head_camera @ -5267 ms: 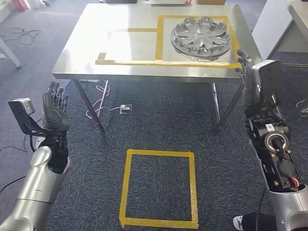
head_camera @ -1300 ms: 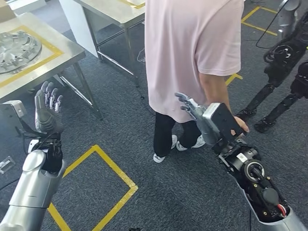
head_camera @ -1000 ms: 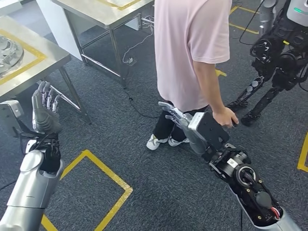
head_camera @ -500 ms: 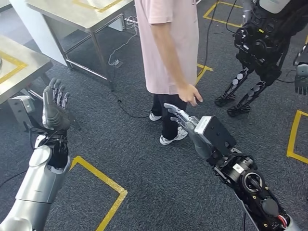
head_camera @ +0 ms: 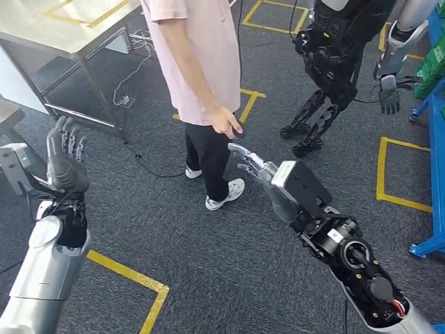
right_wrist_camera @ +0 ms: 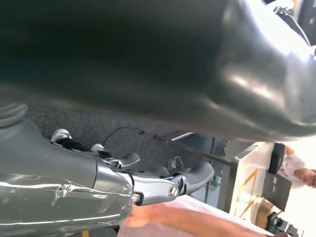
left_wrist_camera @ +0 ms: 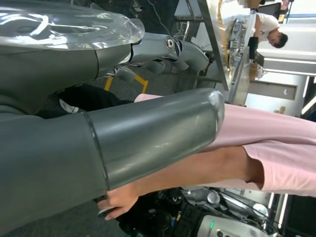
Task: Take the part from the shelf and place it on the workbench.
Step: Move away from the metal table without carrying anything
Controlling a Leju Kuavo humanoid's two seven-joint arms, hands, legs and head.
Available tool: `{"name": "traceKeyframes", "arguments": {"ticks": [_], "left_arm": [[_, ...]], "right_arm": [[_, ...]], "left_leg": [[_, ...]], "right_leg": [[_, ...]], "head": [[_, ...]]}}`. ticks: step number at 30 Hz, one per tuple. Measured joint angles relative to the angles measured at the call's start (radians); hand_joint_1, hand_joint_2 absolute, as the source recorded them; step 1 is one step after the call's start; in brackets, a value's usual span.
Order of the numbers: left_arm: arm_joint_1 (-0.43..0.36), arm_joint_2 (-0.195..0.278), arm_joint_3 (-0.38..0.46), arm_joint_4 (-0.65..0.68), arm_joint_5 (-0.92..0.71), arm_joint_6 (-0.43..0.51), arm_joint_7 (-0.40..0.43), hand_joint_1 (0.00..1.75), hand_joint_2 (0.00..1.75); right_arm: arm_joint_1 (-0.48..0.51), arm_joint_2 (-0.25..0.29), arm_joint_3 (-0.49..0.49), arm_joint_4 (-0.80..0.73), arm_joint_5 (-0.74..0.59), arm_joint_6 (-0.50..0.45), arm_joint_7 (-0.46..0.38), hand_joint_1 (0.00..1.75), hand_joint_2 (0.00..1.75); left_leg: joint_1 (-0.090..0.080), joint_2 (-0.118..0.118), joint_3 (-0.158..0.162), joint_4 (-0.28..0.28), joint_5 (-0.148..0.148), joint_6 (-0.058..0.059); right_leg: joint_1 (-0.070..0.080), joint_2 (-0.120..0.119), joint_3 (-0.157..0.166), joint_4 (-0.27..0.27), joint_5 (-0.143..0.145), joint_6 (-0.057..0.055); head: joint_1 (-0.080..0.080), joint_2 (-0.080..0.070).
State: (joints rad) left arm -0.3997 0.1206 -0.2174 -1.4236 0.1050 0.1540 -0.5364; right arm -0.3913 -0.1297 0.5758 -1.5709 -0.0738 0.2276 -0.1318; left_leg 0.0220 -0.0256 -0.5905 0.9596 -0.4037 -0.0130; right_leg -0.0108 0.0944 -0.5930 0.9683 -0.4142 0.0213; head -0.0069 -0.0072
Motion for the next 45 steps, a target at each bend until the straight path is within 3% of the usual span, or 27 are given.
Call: {"name": "traceKeyframes", "arguments": {"ticks": [1, 3, 5, 6, 7, 8, 10, 12, 17, 18, 20, 22, 23, 25, 27, 29, 31, 33, 35, 36, 37, 38, 41, 43, 45], "left_arm": [[-0.001, 0.0, 0.0, -0.001, 0.0, -0.001, 0.0, 0.0, 0.0], [-0.003, 0.0, 0.0, -0.002, 0.0, -0.002, 0.0, 0.0, 0.0], [-0.003, 0.0, 0.0, -0.002, 0.001, -0.002, 0.0, 0.0, 0.0], [-0.003, 0.0, 0.0, -0.002, 0.002, -0.003, 0.0, 0.0, 0.0], [-0.003, 0.0, 0.0, -0.002, 0.003, -0.003, 0.0, 0.0, 0.0], [-0.003, -0.001, 0.0, -0.002, 0.004, -0.004, 0.0, 0.0, 0.0], [-0.004, -0.001, 0.0, -0.002, 0.005, -0.004, -0.001, 0.0, 0.0], [-0.006, -0.001, 0.0, -0.002, 0.006, -0.004, -0.003, 0.0, 0.0], [-0.007, 0.0, 0.0, -0.002, 0.007, -0.004, -0.004, 0.0, 0.0], [-0.007, -0.001, 0.0, -0.002, 0.008, -0.004, -0.006, 0.0, 0.0], [-0.003, 0.0, 0.0, -0.001, 0.009, -0.004, -0.01, 0.0, 0.0], [0.003, 0.001, 0.0, 0.0, 0.009, -0.004, -0.013, 0.0, 0.0], [0.003, 0.001, 0.0, 0.001, 0.009, -0.004, -0.013, 0.0, 0.0], [0.002, 0.001, 0.0, 0.001, 0.009, -0.004, -0.014, 0.0, 0.0], [0.001, 0.0, 0.0, 0.0, 0.009, -0.002, -0.014, 0.0, 0.0], [0.0, 0.0, 0.0, 0.0, 0.009, 0.001, -0.014, 0.0, 0.0], [-0.001, -0.001, 0.0, 0.0, 0.009, 0.002, -0.014, 0.0, 0.0], [-0.001, -0.001, 0.0, 0.0, 0.009, 0.002, -0.014, 0.0, 0.0], [0.0, -0.001, 0.0, 0.0, 0.01, 0.003, -0.014, 0.0, 0.0], [0.0, -0.001, 0.0, 0.0, 0.01, 0.003, -0.014, 0.0, 0.0], [0.001, -0.001, 0.0, 0.0, 0.01, 0.003, -0.014, 0.0, 0.0], [0.002, -0.001, 0.0, 0.0, 0.01, 0.004, -0.014, 0.0, 0.0], [0.001, -0.001, 0.0, 0.0, 0.011, 0.006, -0.014, 0.0, 0.0], [0.0, 0.0, 0.0, 0.0, 0.012, 0.009, -0.014, 0.0, 0.0], [0.001, 0.0, 0.0, 0.0, 0.013, 0.012, -0.013, 0.0, 0.0]], "right_arm": [[-0.001, 0.0, 0.0, 0.0, 0.0, 0.0, 0.0, 0.0, 0.0], [-0.004, 0.0, -0.001, 0.0, 0.0, -0.004, 0.0, 0.0, 0.0], [-0.004, 0.0, -0.001, 0.0, -0.002, -0.012, -0.001, 0.0, 0.0], [-0.004, -0.001, -0.001, 0.0, -0.004, -0.017, -0.001, 0.0, 0.0], [-0.004, -0.001, -0.001, 0.0, -0.005, -0.022, -0.001, 0.0, 0.0], [-0.004, -0.001, -0.001, 0.0, -0.006, -0.025, -0.002, 0.0, 0.0], [-0.005, -0.001, -0.001, 0.0, -0.007, -0.03, -0.002, 0.0, 0.0], [-0.006, -0.001, -0.001, 0.0, -0.007, -0.034, -0.004, 0.0, 0.0], [-0.005, -0.001, -0.001, 0.0, -0.007, -0.037, -0.004, 0.0, 0.0], [-0.005, -0.001, -0.001, 0.0, -0.007, -0.039, -0.004, 0.0, 0.0], [-0.002, -0.001, -0.001, 0.0, -0.005, -0.047, -0.004, 0.0, 0.0], [0.002, -0.001, 0.001, 0.0, -0.004, -0.053, -0.004, 0.0, 0.0], [0.004, -0.001, 0.001, 0.0, -0.004, -0.055, -0.004, 0.0, 0.0], [0.005, -0.001, 0.002, 0.0, -0.003, -0.06, -0.004, 0.0, 0.0], [0.006, -0.001, 0.002, 0.0, -0.001, -0.067, -0.004, 0.0, 0.0], [0.008, -0.001, 0.001, 0.0, 0.001, -0.074, -0.006, 0.0, 0.0], [0.009, -0.001, -0.002, 0.0, 0.001, -0.083, -0.01, 0.0, 0.0], [0.008, -0.001, -0.008, 0.0, 0.001, -0.093, -0.015, 0.0, 0.0], [0.01, -0.002, -0.011, 0.0, 0.001, -0.098, -0.018, 0.0, 0.0], [0.011, -0.002, -0.011, 0.0, 0.001, -0.1, -0.018, 0.0, 0.0], [0.012, -0.002, -0.012, 0.0, 0.001, -0.103, -0.019, 0.0, 0.0], [0.013, -0.002, -0.013, 0.0, 0.001, -0.108, -0.021, 0.0, 0.0], [0.013, -0.002, -0.023, 0.0, 0.006, -0.136, -0.034, 0.0, 0.0], [0.014, -0.002, -0.029, 0.0, 0.014, -0.16, -0.043, 0.0, 0.0], [0.017, -0.002, -0.036, 0.0, 0.019, -0.176, -0.048, 0.0, 0.0]], "left_leg": [[0.0, 0.009, 0.003, -0.004, 0.001, 0.007], [-0.001, 0.026, 0.008, -0.008, 0.001, 0.017], [-0.004, 0.043, 0.009, -0.008, 0.0, 0.02], [-0.005, 0.052, 0.01, -0.008, -0.002, 0.021], [-0.006, 0.061, 0.012, -0.008, -0.003, 0.02], [-0.006, 0.069, 0.015, -0.008, -0.005, 0.019], [-0.01, 0.083, 0.021, -0.007, -0.011, 0.013], [-0.014, 0.095, 0.023, -0.006, -0.014, 0.005], [-0.016, 0.103, 0.022, -0.006, -0.014, 0.0], [-0.014, 0.103, 0.023, -0.003, -0.018, -0.005], [-0.01, 0.068, -0.058, 0.16, -0.091, -0.017], [-0.008, 0.031, -0.132, 0.294, -0.133, -0.022], [-0.008, 0.028, -0.115, 0.251, -0.101, -0.019], [-0.008, 0.006, -0.048, 0.104, -0.029, -0.012], [-0.008, -0.013, -0.005, 0.008, -0.001, -0.006], [-0.011, -0.008, 0.001, -0.008, 0.0, 0.0], [-0.008, 0.009, 0.01, -0.019, 0.004, 0.01], [-0.007, 0.025, 0.019, -0.028, 0.006, 0.019], [-0.008, 0.041, 0.022, -0.028, 0.004, 0.023], [-0.008, 0.049, 0.022, -0.028, 0.003, 0.023], [-0.008, 0.056, 0.024, -0.028, 0.001, 0.021], [-0.007, 0.063, 0.025, -0.027, -0.001, 0.019], [-0.007, 0.081, 0.032, -0.02, -0.012, 0.004], [-0.012, 0.092, 0.031, -0.016, -0.015, -0.006], [-0.01, 0.106, 0.032, -0.017, -0.018, -0.018]], "right_leg": [[0.0, -0.019, -0.012, 0.023, -0.015, 0.005], [0.001, -0.067, -0.063, 0.136, -0.074, 0.012], [-0.002, -0.084, -0.126, 0.273, -0.128, 0.017], [-0.002, -0.086, -0.141, 0.301, -0.131, 0.018], [-0.002, -0.088, -0.135, 0.29, -0.115, 0.017], [-0.001, -0.092, -0.109, 0.237, -0.084, 0.014], [0.006, -0.122, -0.033, 0.088, -0.022, 0.005], [0.015, -0.145, 0.01, 0.005, -0.002, -0.005], [0.018, -0.14, 0.013, -0.003, -0.004, -0.011], [0.017, -0.132, 0.015, -0.006, -0.002, -0.016], [0.014, -0.094, 0.015, -0.013, 0.006, -0.033], [0.013, -0.055, 0.014, -0.016, 0.012, -0.044], [0.014, -0.044, 0.014, -0.015, 0.012, -0.044], [0.015, -0.025, 0.013, -0.011, 0.01, -0.042], [0.014, -0.009, 0.008, -0.008, 0.01, -0.035], [0.011, 0.005, 0.004, -0.011, 0.011, -0.023], [0.011, -0.013, -0.005, 0.002, 0.001, -0.013], [0.01, -0.058, -0.045, 0.089, -0.048, -0.004], [0.004, -0.08, -0.111, 0.23, -0.109, 0.004], [0.0, -0.083, -0.135, 0.277, -0.121, 0.008], [-0.004, -0.085, -0.141, 0.289, -0.116, 0.012], [-0.008, -0.089, -0.127, 0.259, -0.093, 0.014], [-0.008, -0.125, -0.024, 0.057, -0.008, 0.015], [0.0, -0.138, 0.005, 0.0, 0.0, 0.007], [0.004, -0.121, 0.008, -0.005, 0.003, -0.009]], "head": [[0.004, 0.0], [0.018, 0.0], [0.03, 0.0], [0.034, 0.0], [0.038, 0.0], [0.042, 0.0], [0.05, 0.0], [0.053, 0.0], [0.05, 0.0], [0.048, 0.0], [0.029, 0.0], [0.009, 0.0], [0.006, 0.0], [-0.002, 0.0], [-0.003, 0.0], [-0.002, 0.0], [0.001, 0.0], [0.014, 0.0], [0.025, 0.0], [0.028, 0.0], [0.031, 0.0], [0.035, 0.0], [0.049, 0.0], [0.047, 0.0], [0.038, 0.0]]}}
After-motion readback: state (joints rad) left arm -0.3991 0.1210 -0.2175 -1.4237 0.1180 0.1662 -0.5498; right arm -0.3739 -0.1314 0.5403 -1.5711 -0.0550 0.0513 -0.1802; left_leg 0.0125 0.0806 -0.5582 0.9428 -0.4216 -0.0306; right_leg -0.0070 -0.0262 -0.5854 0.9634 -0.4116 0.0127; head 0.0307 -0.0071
